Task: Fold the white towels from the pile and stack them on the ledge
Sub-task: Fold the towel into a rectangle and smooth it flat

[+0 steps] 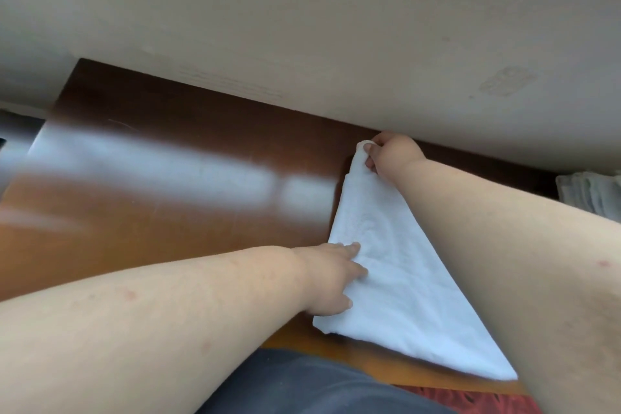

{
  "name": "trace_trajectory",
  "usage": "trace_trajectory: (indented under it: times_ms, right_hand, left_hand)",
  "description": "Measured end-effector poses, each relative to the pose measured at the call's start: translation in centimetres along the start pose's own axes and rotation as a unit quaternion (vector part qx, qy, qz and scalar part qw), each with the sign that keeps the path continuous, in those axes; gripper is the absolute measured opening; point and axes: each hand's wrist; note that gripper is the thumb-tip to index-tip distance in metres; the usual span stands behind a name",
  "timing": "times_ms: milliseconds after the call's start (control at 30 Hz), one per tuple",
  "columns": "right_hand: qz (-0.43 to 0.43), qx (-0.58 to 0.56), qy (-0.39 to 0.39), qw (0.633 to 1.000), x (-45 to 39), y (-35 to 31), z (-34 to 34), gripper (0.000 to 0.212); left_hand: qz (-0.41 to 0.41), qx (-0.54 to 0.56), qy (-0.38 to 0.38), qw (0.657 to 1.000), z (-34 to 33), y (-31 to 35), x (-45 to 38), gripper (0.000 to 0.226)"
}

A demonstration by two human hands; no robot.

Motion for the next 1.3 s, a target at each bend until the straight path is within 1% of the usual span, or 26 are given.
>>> trace_trajectory:
  times_ms: [67, 100, 133, 200, 233, 300, 333, 367, 467, 633, 733, 800, 833, 867, 967, 1067, 1133, 1167, 1200, 1233, 1267, 1300]
  right_hand:
    - [0.007, -0.069, 0.015, 0.997, -0.1, 0.8, -0.3, 0.026]
    - [0.017, -0.089, 0.015, 0.996, -0.1, 1.2, -0.5, 0.025]
    - [0.035, -0.081, 0.01, 0.996, 0.0, 1.4, -0.7, 0.026]
    - [0.086, 0.039, 0.0, 0.996, 0.2, 1.8, -0.8, 0.036]
    - [0.107, 0.099, 0.005, 0.989, 0.2, 2.0, -0.8, 0.046]
    - [0.116, 0.154, 0.005, 0.981, 0.5, 1.9, -0.4, 0.074]
    - [0.111, 0.169, -0.005, 0.979, 0.5, 1.6, -0.1, 0.079]
    - [0.109, 0.19, -0.015, 0.976, 0.5, 1.1, 0.2, 0.076]
    - [0.123, 0.253, -0.015, 0.96, 0.5, -1.0, 1.2, 0.047]
    - [0.151, 0.317, -0.026, 0.936, 0.5, -3.0, 1.7, 0.028]
    - [0.166, 0.349, -0.03, 0.922, 0.4, -2.4, 1.2, 0.032]
    - [0.163, 0.352, -0.04, 0.921, 0.2, -2.1, 1.0, 0.04]
    - [0.164, 0.352, -0.041, 0.92, 0.1, -2.1, 1.1, 0.04]
    - [0.17, 0.343, -0.034, 0.923, -0.2, -2.1, 1.2, 0.039]
    - [0.176, 0.252, -0.009, 0.952, -1.1, -1.8, 1.3, 0.034]
    - [0.146, 0.157, 0.001, 0.977, -1.5, -0.3, 0.8, 0.032]
    - [0.142, 0.057, 0.029, 0.988, -1.1, 1.2, 0.5, 0.031]
    - [0.15, 0.016, 0.051, 0.987, -0.8, 2.1, 0.4, 0.028]
    - [0.16, 0.0, 0.067, 0.985, -0.4, 3.1, 0.3, 0.025]
    - [0.166, 0.005, 0.067, 0.984, 0.1, 4.3, 0.0, 0.023]
    - [0.168, 0.02, 0.049, 0.984, 0.6, 5.5, -0.4, 0.023]
    - [0.164, 0.033, 0.023, 0.986, 1.0, 6.5, -0.9, 0.024]
  left_hand:
    - [0.001, -0.005, 0.005, 1.0, -0.1, 0.0, -0.3, 0.061]
    - [0.003, -0.003, 0.012, 1.0, -0.1, -0.1, -0.4, 0.059]
    - [0.005, 0.0, 0.022, 1.0, -0.1, -0.1, -0.5, 0.057]
    - [0.012, 0.006, 0.037, 0.999, -0.1, -0.1, -0.6, 0.055]
    - [0.015, 0.007, 0.04, 0.999, -0.2, 0.0, -0.6, 0.055]
    - [0.023, 0.003, 0.043, 0.999, -0.3, 0.4, -0.7, 0.056]
    - [0.028, 0.0, 0.042, 0.999, -0.4, 0.6, -0.7, 0.056]
    - [0.034, -0.005, 0.038, 0.999, -0.4, 0.9, -0.6, 0.057]
    - [0.048, -0.01, 0.02, 0.999, -0.6, 1.4, -0.5, 0.062]
    - [0.062, -0.038, -0.006, 0.997, -1.3, 2.1, -0.5, 0.068]
    - [0.071, -0.044, -0.01, 0.996, -1.3, 2.2, -0.7, 0.068]
    - [0.072, -0.04, -0.008, 0.997, -1.4, 2.2, -0.7, 0.068]
    - [0.072, -0.038, -0.009, 0.997, -1.5, 2.2, -0.7, 0.068]
    - [0.073, -0.037, -0.009, 0.997, -1.5, 2.2, -0.8, 0.069]
    - [0.074, -0.039, -0.011, 0.996, -1.5, 2.2, -1.0, 0.071]
    - [0.073, -0.041, -0.009, 0.996, -1.8, 2.1, -1.0, 0.071]
    - [0.066, -0.003, 0.038, 0.997, -1.6, 1.8, -1.1, 0.057]
    - [0.069, 0.035, 0.089, 0.993, -1.4, 1.6, -1.2, 0.047]
    - [0.084, 0.086, 0.153, 0.981, -0.9, 1.4, -1.3, 0.04]
    - [0.109, 0.136, 0.215, 0.961, -0.3, 1.1, -1.5, 0.035]
    - [0.132, 0.173, 0.268, 0.939, 0.5, 0.7, -1.7, 0.033]
    - [0.147, 0.194, 0.304, 0.921, 1.6, 0.2, -2.1, 0.033]
Point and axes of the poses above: each hand's wrist, its own x-axis away from the middle knuckle, its own z-axis out of the back of the hand, y = z × x, and after that the axes turned 4 degrees about -z, right-handed
